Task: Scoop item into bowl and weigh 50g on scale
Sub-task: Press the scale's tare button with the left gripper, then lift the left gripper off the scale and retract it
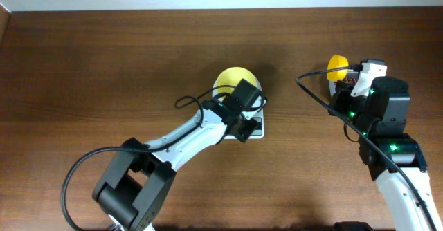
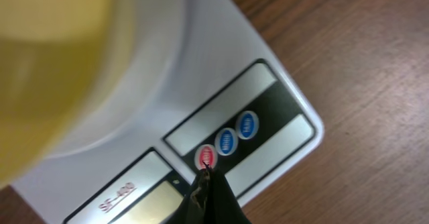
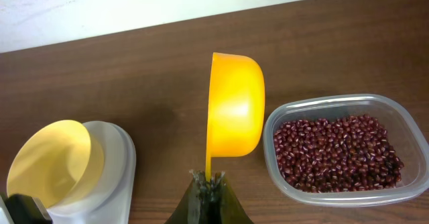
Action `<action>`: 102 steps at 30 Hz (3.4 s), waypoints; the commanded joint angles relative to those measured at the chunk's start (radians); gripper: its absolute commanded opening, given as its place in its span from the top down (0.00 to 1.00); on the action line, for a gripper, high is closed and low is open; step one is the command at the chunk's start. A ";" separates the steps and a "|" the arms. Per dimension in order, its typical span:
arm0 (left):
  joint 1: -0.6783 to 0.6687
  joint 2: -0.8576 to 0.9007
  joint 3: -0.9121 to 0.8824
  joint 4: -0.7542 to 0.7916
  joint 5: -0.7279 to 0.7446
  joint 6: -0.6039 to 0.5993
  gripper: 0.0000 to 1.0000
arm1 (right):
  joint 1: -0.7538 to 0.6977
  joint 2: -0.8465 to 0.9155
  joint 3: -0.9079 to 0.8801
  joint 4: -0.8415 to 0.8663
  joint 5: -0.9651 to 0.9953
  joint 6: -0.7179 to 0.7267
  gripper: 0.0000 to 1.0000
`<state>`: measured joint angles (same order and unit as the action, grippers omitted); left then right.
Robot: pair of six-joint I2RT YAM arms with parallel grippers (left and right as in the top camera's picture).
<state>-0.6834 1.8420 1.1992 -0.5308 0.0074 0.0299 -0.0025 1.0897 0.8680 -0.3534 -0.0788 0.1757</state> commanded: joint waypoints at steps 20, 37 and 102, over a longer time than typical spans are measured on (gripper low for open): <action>-0.017 0.053 -0.037 0.082 -0.058 0.036 1.00 | -0.006 0.003 0.030 -0.010 0.004 -0.011 0.96; -0.017 0.054 -0.037 0.096 -0.061 0.037 1.00 | -0.005 0.003 0.030 -0.010 0.004 -0.010 0.96; -0.007 -0.429 -0.018 -0.504 -0.316 0.064 0.01 | -0.005 0.244 0.030 0.700 0.005 0.181 0.96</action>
<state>-0.6991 1.4277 1.1801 -1.0286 -0.3042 0.0643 -0.0025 1.3140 0.8860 0.3176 -0.0772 0.3416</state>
